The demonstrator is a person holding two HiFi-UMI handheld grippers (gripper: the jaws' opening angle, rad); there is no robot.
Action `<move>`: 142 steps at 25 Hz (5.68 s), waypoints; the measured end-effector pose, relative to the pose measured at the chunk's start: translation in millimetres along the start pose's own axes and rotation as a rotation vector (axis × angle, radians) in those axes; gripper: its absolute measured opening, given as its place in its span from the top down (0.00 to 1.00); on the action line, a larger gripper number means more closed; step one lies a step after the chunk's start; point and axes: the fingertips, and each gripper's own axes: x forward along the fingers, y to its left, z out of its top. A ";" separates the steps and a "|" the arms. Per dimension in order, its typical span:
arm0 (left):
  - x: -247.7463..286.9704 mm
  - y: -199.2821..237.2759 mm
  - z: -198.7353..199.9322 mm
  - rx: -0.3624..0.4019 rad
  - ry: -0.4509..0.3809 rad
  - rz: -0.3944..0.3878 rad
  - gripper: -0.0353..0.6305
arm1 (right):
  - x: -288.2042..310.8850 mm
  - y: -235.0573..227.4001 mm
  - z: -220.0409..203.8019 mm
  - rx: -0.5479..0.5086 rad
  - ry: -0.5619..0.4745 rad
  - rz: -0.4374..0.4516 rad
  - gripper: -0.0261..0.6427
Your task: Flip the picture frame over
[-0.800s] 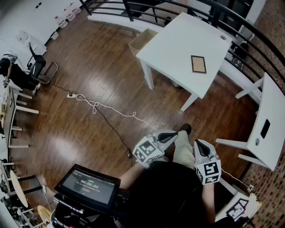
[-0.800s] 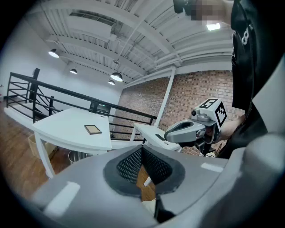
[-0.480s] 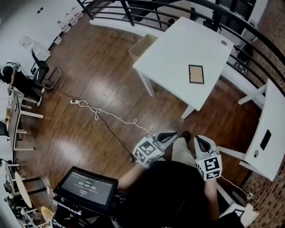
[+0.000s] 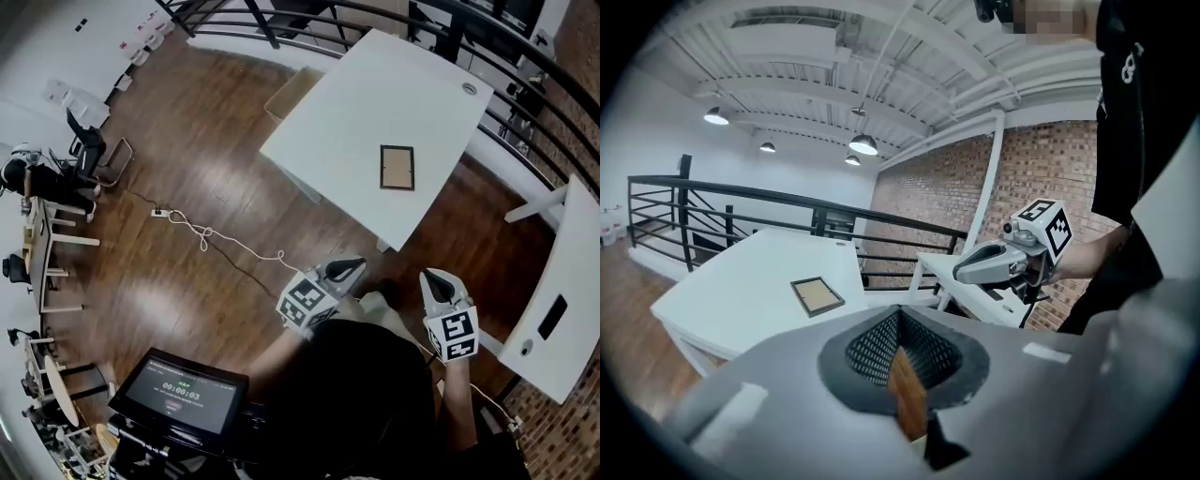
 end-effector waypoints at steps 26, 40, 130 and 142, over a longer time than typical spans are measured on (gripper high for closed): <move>143.0 130.0 -21.7 -0.081 0.290 -0.115 0.81 | 159.2 -124.7 -18.4 0.079 0.311 0.064 0.93; 193.5 209.4 -62.0 -0.082 0.463 -0.106 0.78 | 245.8 -150.9 -64.1 0.147 0.548 0.094 0.83; 106.6 115.7 -38.0 -0.067 0.362 -0.043 0.67 | 161.2 -53.0 -28.0 -0.030 0.384 0.150 0.76; 107.7 121.2 -25.5 -0.043 0.347 -0.048 0.66 | 165.3 -59.5 -19.7 -0.026 0.372 0.135 0.76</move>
